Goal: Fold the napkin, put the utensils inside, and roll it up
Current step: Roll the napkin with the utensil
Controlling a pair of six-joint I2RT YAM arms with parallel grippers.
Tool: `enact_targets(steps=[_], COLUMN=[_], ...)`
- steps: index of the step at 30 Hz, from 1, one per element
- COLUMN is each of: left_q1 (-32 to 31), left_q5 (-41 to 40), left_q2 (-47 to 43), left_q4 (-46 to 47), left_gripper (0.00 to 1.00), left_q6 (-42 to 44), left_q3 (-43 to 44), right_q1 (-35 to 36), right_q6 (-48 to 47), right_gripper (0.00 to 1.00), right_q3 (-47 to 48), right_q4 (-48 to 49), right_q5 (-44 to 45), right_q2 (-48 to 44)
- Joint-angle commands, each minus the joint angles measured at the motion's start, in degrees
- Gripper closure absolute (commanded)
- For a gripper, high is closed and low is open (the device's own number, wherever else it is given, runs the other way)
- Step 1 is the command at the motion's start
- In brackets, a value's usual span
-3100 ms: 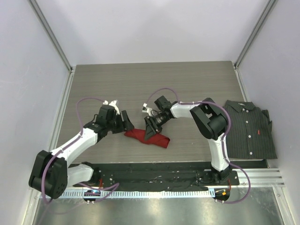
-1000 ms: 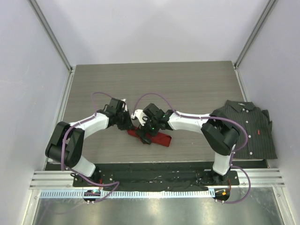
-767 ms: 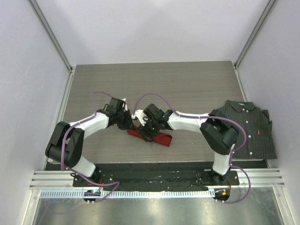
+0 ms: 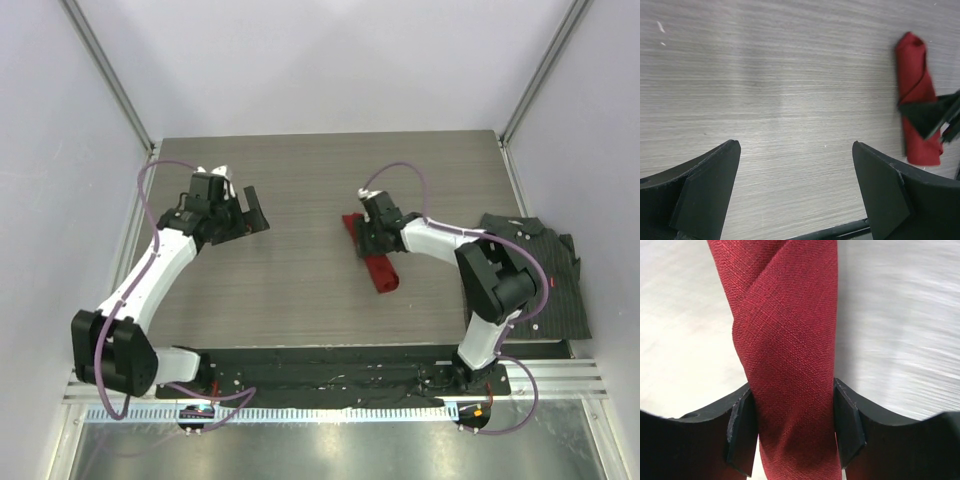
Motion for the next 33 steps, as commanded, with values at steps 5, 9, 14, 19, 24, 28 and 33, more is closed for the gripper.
enact_targets(steps=[5, 9, 14, 19, 24, 28, 33], left_q1=[1.7, 2.5, 2.9, 3.0, 3.5, 3.8, 3.8], left_q5=[-3.7, -3.5, -2.2, -1.8, -2.4, -2.3, -3.3], left_q2=[-7.2, -7.8, -8.6, -10.0, -12.1, -13.7, -17.9], left_q4=[-4.8, -4.6, -3.7, -3.1, -3.3, -3.5, -1.4], left_gripper=[0.0, 0.0, 0.0, 0.0, 0.0, 0.0, 0.0], left_q6=[5.6, 6.2, 6.1, 7.1, 7.4, 7.9, 9.1], left_q3=[3.5, 2.8, 1.7, 2.0, 2.4, 2.4, 0.8], right_q1=[-9.2, -11.2, -11.2, -11.4, -12.2, -13.4, -15.2], right_q6=[9.0, 9.8, 10.8, 10.9, 10.7, 9.9, 7.2], right_gripper=[0.4, 0.36, 0.13, 0.0, 0.0, 0.0, 0.0], right_q3=[-0.5, 0.1, 0.6, 2.3, 5.3, 6.9, 4.4], right_q4=[-2.0, -1.3, 0.3, 1.4, 1.8, 1.4, 0.4], right_q5=[11.0, 9.4, 5.4, 0.4, -1.8, -1.1, 3.8], right_q2=[2.4, 2.9, 1.3, -1.1, -3.6, -9.6, -19.1])
